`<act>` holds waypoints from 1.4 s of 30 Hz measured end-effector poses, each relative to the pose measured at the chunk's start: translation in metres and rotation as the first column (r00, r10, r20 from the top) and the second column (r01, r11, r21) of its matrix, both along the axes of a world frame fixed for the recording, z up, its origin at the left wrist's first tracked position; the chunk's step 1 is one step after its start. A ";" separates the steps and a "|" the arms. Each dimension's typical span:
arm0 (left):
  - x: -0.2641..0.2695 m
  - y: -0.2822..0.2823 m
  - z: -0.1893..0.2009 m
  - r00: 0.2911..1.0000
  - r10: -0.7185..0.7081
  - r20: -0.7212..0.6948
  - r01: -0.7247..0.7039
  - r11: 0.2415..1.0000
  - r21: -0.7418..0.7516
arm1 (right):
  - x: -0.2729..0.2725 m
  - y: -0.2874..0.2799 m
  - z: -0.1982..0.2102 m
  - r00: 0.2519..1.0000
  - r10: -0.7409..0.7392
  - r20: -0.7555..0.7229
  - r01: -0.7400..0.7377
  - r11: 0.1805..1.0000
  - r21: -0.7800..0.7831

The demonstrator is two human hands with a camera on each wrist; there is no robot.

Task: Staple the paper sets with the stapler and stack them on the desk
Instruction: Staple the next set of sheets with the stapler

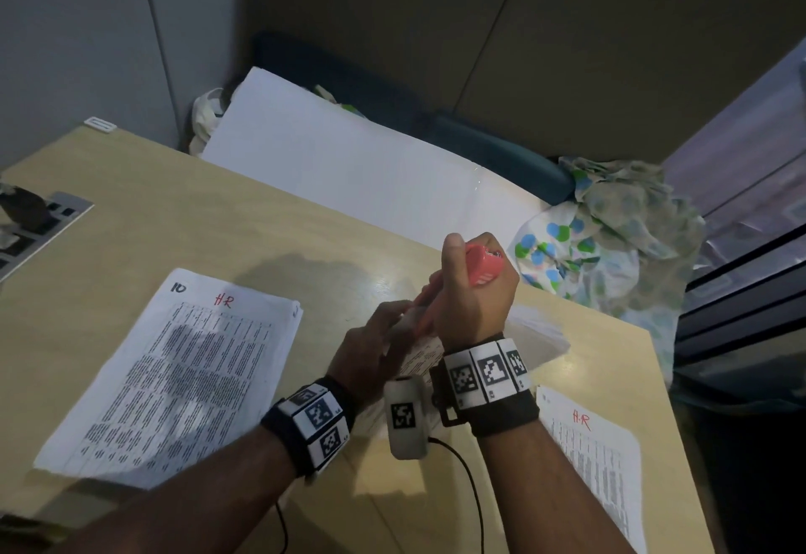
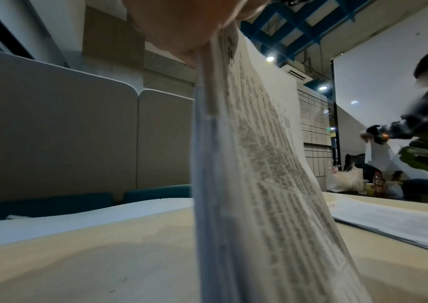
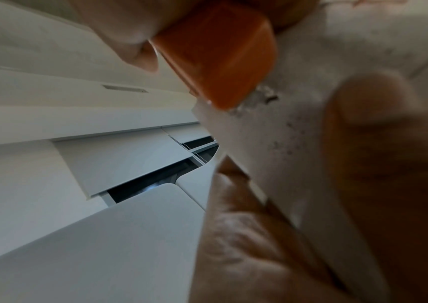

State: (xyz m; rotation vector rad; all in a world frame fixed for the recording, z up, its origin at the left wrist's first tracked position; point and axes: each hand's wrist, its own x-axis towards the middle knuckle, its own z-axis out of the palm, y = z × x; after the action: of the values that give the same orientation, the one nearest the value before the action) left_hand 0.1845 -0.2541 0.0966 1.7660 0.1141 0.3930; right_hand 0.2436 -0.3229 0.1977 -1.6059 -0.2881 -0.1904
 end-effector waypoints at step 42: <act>-0.079 0.242 0.001 0.806 0.387 -0.447 -0.337 0.922 0.189 | -0.022 0.094 -0.113 0.821 -0.068 -0.567 -0.084 0.968 -0.237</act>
State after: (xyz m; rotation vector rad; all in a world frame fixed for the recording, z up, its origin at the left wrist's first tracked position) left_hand 0.1055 -0.0117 0.0979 1.9125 0.8126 0.2262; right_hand 0.2220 -0.2285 0.0844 -1.8323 0.1599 0.3562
